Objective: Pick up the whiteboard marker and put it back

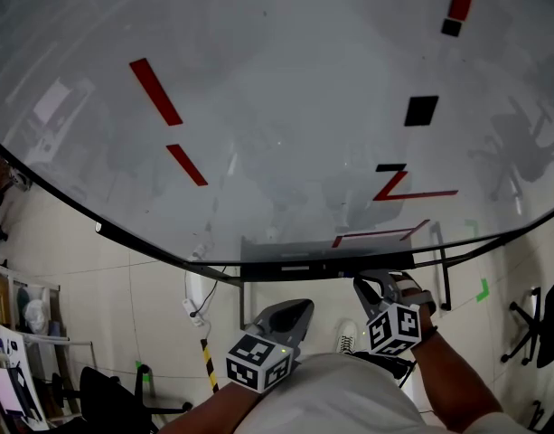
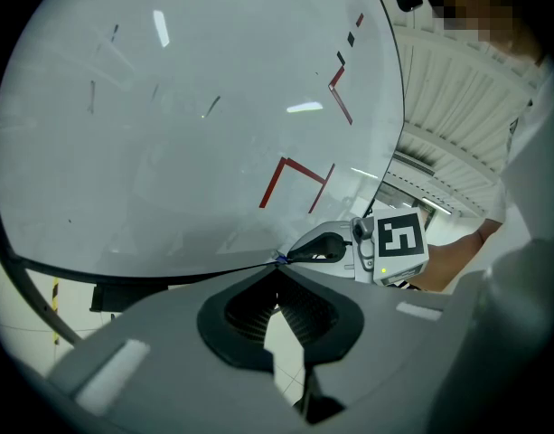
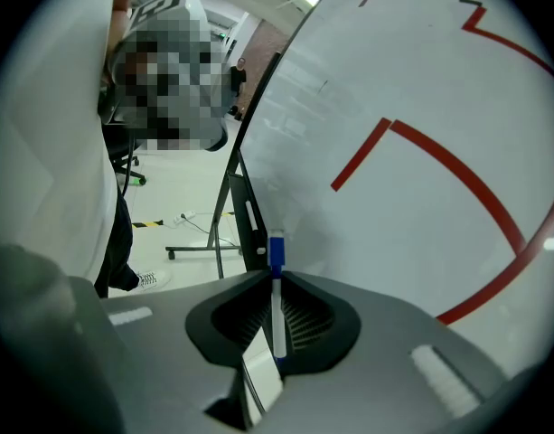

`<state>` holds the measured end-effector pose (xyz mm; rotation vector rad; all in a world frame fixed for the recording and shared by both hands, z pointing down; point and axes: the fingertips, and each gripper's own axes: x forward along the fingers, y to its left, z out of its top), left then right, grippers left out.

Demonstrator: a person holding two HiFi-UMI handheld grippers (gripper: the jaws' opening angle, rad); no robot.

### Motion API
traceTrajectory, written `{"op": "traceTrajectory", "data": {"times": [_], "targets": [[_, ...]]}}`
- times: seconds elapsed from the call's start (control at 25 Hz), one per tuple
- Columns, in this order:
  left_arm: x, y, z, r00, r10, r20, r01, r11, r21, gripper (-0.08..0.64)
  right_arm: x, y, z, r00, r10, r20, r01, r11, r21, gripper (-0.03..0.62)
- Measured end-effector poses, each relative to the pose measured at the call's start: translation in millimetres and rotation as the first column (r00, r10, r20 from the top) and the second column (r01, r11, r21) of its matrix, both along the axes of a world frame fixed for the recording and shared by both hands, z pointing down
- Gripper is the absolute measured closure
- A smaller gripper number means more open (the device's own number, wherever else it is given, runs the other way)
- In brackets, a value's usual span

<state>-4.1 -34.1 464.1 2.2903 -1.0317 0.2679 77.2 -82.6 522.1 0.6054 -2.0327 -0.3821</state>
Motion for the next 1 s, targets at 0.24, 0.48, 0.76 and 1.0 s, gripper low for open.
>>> {"op": "traceTrajectory", "data": {"times": [0.24, 0.48, 0.76, 1.0], "targets": [[0.6, 0.0, -0.3, 1.000, 0.001, -0.004, -0.001, 1.000, 0.001, 0.543, 0.7, -5.9, 15.3, 0.991, -0.060, -0.124, 0.065, 0.997, 0.042, 0.558], [1.4, 0.8, -0.2, 1.000, 0.004, -0.014, -0.004, 1.000, 0.000, 0.543, 4.6, -10.6, 32.7, 0.982, -0.057, -0.178, 0.067, 0.996, 0.053, 0.558], [1.3, 1.8, 1.7, 1.000, 0.006, 0.004, -0.006, 1.000, 0.002, 0.543, 2.6, -15.0, 44.6, 0.967, -0.075, -0.244, 0.099, 0.991, 0.089, 0.558], [2.4, 2.8, 1.0, 1.000, 0.010, 0.002, -0.010, 1.000, 0.006, 0.543, 4.9, -21.5, 43.6, 0.959, -0.067, -0.277, 0.098, 0.990, 0.101, 0.558]]}}
